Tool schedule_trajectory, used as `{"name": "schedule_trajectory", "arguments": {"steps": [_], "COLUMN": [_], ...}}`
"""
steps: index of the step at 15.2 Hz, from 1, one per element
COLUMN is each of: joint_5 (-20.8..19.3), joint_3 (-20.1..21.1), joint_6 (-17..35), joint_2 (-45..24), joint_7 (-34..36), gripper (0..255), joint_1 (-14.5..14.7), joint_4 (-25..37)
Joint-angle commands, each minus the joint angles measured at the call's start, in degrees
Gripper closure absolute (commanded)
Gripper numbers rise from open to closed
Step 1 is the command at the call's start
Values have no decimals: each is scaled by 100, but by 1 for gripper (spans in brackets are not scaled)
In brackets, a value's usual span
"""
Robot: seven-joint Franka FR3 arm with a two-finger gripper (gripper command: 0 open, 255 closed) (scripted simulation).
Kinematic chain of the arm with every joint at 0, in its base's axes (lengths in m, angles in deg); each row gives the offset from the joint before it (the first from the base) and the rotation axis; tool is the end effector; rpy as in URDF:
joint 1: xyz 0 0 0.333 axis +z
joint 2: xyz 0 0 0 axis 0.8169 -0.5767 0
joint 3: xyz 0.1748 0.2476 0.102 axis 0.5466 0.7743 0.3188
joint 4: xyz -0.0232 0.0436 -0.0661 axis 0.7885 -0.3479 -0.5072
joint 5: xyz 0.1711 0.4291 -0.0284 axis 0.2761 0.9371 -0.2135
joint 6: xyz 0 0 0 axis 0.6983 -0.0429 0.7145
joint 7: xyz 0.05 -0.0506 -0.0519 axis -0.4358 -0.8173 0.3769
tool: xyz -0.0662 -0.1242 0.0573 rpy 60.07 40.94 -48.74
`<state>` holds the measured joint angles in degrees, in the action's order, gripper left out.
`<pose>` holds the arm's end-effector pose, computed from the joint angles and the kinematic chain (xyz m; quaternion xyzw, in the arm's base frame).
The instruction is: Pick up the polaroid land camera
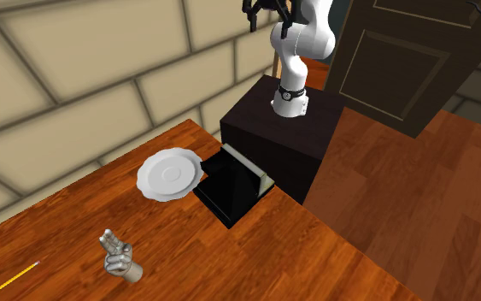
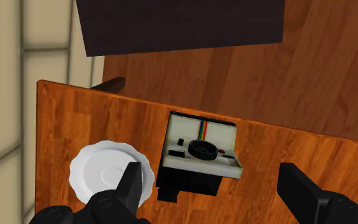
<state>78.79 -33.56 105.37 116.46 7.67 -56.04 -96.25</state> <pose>0.3792 -0.0164 0.5748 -0.9988 0.0374 -0.0287 0.0120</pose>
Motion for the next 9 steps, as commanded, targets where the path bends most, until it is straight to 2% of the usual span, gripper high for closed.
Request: {"name": "schedule_trajectory", "arguments": {"steps": [1, 9], "joint_5": [0, -289], "joint_3": [0, -473], "joint_6": [0, 1326], "joint_2": [0, -1253], "joint_7": [0, -1934], "gripper": [0, 0], "joint_1": [0, 586], "joint_4": [0, -275]}}
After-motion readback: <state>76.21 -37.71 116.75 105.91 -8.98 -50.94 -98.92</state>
